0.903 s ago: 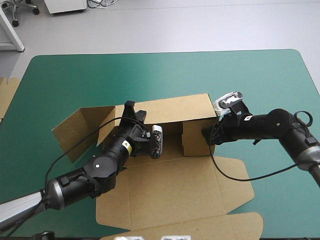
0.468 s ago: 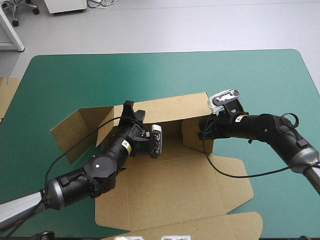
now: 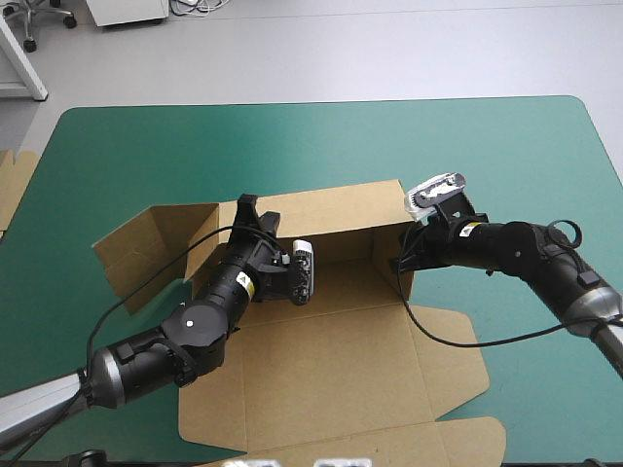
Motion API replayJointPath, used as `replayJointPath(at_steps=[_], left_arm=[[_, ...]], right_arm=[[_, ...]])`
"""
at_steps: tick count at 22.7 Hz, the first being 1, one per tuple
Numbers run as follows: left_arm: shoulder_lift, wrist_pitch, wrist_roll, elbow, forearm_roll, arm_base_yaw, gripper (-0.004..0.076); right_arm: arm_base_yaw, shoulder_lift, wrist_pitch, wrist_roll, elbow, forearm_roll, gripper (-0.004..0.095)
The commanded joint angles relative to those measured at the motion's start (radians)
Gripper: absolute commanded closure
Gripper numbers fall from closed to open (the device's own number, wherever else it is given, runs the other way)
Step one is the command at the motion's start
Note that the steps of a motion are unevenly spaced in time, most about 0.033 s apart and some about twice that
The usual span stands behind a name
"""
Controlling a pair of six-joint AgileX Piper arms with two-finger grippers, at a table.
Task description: Fold the box
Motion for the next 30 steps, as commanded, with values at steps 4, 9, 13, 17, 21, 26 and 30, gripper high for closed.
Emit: replayJointPath(at_steps=[4,9,13,17,21,26,30], left_arm=[[-0.02,-0.052,-0.054,-0.025,0.047,-0.006,0.0734],[-0.02,-0.057,-0.063,-0.025,0.05,-0.006,0.0734],[-0.02,-0.068,-0.103,-0.028,0.057,-0.006,0.0685],[-0.033,-0.068,-0.121,-0.048,0.048,-0.006,0.039],[-0.073,-0.154,-0.163,-0.074,0.033,-0.027,0.0297],[-0.152,-0.27,-0.212,-0.087,-0.128,-0.119,0.0299],[-0.186,-0.215,-0.214,-0.127,-0.281,-0.126,0.0316]], right_arm=[[0.006,-0.029,-0.044,-0.019,-0.028,0.074,0.0919],[0.006,-0.029,-0.066,0.001,-0.028,0.079,0.0919],[0.006,-0.028,-0.073,0.039,-0.028,0.078,0.0919],[0.006,-0.018,-0.114,0.099,-0.028,0.075,0.0919],[0.006,0.003,-0.114,0.131,-0.028,0.067,0.0919],[-0.014,0.003,-0.123,0.206,-0.028,0.024,0.0919],[-0.052,0.003,-0.079,0.212,-0.028,0.013,0.0919]])
